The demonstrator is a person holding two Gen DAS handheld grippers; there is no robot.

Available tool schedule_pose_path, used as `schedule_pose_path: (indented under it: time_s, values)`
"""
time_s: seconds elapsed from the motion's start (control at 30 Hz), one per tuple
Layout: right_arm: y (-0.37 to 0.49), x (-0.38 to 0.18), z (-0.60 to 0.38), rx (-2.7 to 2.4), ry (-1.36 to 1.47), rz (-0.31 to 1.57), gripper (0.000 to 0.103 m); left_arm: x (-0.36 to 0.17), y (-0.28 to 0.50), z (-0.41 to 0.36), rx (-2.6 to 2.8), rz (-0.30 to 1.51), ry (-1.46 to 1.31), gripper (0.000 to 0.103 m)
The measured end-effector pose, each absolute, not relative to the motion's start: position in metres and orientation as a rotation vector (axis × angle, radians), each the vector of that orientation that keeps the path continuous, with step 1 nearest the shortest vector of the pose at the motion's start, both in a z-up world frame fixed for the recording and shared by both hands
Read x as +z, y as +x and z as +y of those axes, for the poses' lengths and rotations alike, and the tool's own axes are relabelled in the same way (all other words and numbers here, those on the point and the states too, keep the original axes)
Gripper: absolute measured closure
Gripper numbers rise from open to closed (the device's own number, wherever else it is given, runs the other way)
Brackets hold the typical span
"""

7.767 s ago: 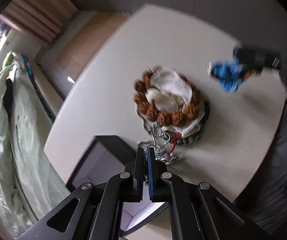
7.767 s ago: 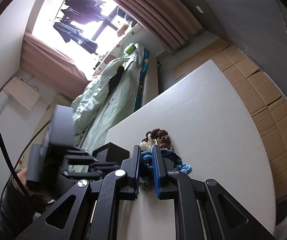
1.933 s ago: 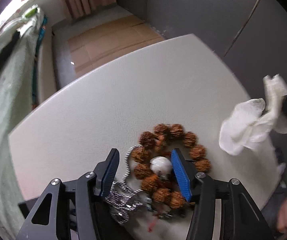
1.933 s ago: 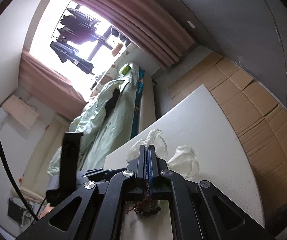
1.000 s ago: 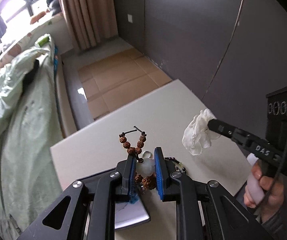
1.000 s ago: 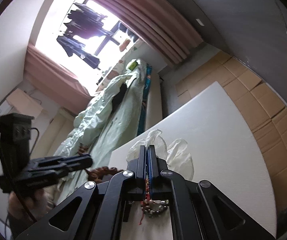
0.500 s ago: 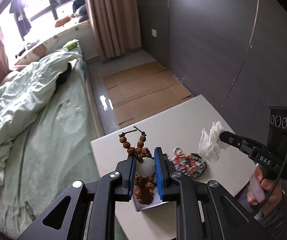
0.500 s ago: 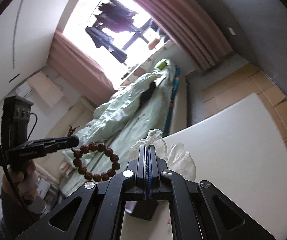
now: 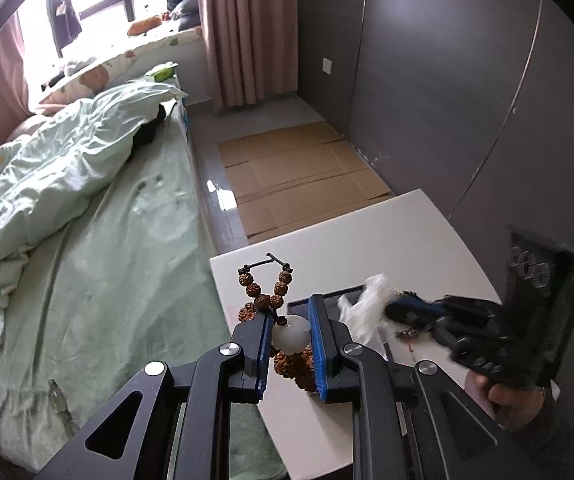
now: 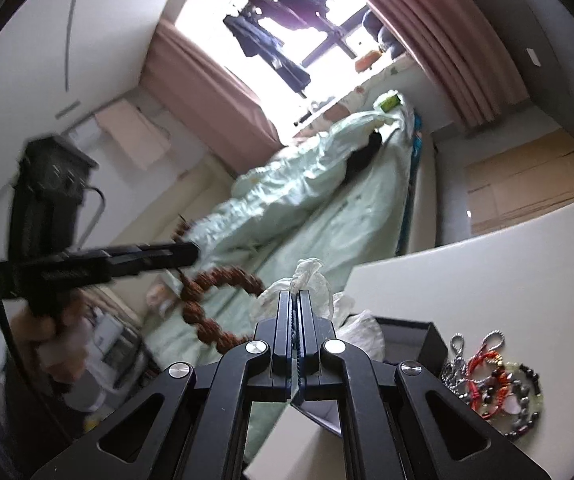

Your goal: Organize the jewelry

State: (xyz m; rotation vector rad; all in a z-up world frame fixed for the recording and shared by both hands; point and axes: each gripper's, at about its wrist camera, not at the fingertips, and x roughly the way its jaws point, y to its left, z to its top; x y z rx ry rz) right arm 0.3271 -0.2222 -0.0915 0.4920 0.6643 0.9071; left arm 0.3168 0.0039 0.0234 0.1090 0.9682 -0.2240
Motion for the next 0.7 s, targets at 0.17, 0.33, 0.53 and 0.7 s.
schedule_pose_path:
  time_s: [0.17, 0.33, 0.53, 0.7]
  values:
    - [0.338, -0.117, -0.22, 0.83, 0.447, 0.782, 0.047, 0.023, 0.312, 0.01, -0.246, 0.975, 0.105, 0.084]
    - [0.341, -0.119, -0.249, 0.771, 0.502, 0.762, 0.038, 0.022, 0.311, 0.004, -0.27, 0.982, 0.12, 0.084]
    - [0.34, -0.116, -0.27, 0.729, 0.564, 0.75, 0.038, 0.021, 0.316, -0.017, -0.306, 0.979, 0.13, 0.084]
    - [0.341, -0.116, -0.277, 0.698, 0.577, 0.755, 0.038, 0.013, 0.322, -0.038, -0.341, 0.987, 0.135, 0.084]
